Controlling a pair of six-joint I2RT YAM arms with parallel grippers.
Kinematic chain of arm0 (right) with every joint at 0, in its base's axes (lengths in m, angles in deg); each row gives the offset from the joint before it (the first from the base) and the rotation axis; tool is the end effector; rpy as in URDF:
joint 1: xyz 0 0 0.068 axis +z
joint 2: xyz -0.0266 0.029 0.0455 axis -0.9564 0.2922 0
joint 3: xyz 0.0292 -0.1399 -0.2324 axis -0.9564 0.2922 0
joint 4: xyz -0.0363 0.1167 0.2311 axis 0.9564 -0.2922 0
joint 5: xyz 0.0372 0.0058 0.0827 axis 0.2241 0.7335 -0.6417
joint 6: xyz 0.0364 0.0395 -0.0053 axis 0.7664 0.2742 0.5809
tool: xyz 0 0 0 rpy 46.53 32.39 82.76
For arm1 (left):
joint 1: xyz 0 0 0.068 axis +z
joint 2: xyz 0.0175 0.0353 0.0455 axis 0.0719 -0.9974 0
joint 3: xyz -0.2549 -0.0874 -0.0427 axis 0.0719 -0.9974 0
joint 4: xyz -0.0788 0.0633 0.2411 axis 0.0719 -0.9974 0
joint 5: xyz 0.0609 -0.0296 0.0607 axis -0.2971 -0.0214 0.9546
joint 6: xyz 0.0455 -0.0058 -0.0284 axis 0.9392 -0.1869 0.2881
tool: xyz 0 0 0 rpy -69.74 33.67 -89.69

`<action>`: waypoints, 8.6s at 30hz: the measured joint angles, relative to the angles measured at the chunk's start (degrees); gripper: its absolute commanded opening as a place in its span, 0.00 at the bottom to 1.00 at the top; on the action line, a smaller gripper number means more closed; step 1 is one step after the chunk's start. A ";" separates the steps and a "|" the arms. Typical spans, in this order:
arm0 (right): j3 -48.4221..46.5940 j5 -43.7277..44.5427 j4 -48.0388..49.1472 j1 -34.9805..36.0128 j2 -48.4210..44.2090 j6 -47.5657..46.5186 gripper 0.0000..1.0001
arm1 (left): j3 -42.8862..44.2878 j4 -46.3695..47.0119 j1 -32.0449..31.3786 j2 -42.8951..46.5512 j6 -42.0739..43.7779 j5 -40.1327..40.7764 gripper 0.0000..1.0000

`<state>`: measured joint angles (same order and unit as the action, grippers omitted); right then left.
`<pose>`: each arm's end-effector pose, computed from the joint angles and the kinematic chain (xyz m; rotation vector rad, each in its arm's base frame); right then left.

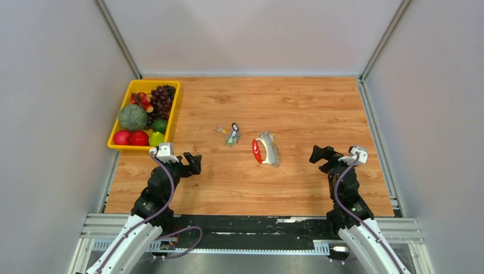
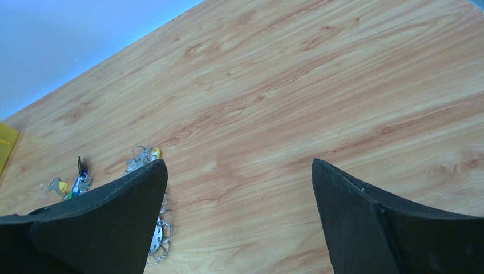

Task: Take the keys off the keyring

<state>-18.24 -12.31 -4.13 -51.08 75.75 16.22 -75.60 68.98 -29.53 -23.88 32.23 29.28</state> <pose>0.1141 0.0277 0.1955 0.4318 1.6975 0.1853 0.1124 -0.0435 0.1885 -0.2067 1.8014 -0.4239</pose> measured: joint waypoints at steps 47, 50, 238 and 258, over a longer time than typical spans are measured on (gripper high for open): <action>-37.77 -21.05 6.54 8.35 65.66 1.09 0.54 | 0.44 -5.18 0.00 3.91 -4.94 8.00 1.00; -40.02 -21.68 6.45 7.04 71.84 -0.68 0.52 | 0.44 -5.18 0.00 3.91 -4.94 7.98 1.00; -28.46 -16.63 2.62 34.56 35.36 -27.74 0.00 | 3.37 56.35 -16.83 -31.89 14.16 -41.11 0.80; -28.22 -16.06 23.93 48.52 41.90 -59.21 0.00 | 3.63 60.65 -16.85 -37.53 13.79 -44.48 0.82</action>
<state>-46.45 -28.38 19.80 -2.56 117.65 -42.99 -71.97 129.64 -46.38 -61.41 46.02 -15.20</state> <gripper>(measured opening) 0.038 0.808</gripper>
